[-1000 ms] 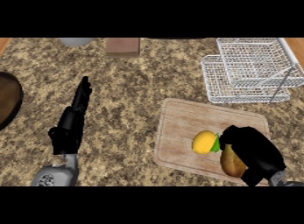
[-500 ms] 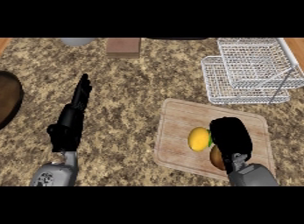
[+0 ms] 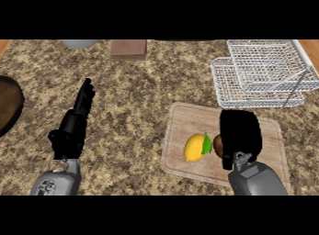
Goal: Pick the pear from the cutting board and place it in the tiered basket
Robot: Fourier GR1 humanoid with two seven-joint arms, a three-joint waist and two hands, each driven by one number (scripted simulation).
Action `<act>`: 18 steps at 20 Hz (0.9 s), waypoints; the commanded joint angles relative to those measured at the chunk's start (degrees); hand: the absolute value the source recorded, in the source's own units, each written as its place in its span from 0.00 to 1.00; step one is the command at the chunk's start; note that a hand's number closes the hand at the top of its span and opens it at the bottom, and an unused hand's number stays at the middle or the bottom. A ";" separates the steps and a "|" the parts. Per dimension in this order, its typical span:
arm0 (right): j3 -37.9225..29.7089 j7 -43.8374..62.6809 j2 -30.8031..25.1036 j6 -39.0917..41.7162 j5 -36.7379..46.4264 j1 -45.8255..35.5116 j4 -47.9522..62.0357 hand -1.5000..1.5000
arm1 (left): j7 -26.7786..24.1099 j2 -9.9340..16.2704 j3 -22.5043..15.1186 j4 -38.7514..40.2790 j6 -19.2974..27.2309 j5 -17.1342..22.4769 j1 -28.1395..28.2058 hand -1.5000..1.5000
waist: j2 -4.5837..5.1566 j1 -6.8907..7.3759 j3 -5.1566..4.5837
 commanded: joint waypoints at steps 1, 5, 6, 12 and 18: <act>-1.76 2.77 -0.12 1.61 1.04 -3.03 -6.92 1.00 | -3.50 0.04 1.29 4.40 -0.55 0.92 -0.61 0.50 | 0.15 -0.32 0.14; -3.41 5.92 0.55 12.69 0.77 -9.64 -20.30 1.00 | -0.13 0.44 1.46 1.92 0.54 -0.19 -2.16 0.50 | -0.13 -0.54 0.12; -3.28 8.07 1.13 13.19 -0.28 -11.19 -20.45 1.00 | 0.24 -0.08 0.04 -0.58 0.09 -0.11 0.69 0.50 | -0.09 0.07 0.15; -15.61 8.77 1.11 30.50 -4.44 -27.21 -27.35 1.00 | 1.53 -0.86 -1.07 -0.15 1.11 -1.80 0.13 0.50 | -0.05 -0.01 0.13; -27.53 7.73 0.37 30.83 -9.72 -36.67 -23.38 1.00 | -1.56 -1.32 -1.01 1.69 2.48 -1.33 -0.83 0.50 | 0.08 -0.02 0.15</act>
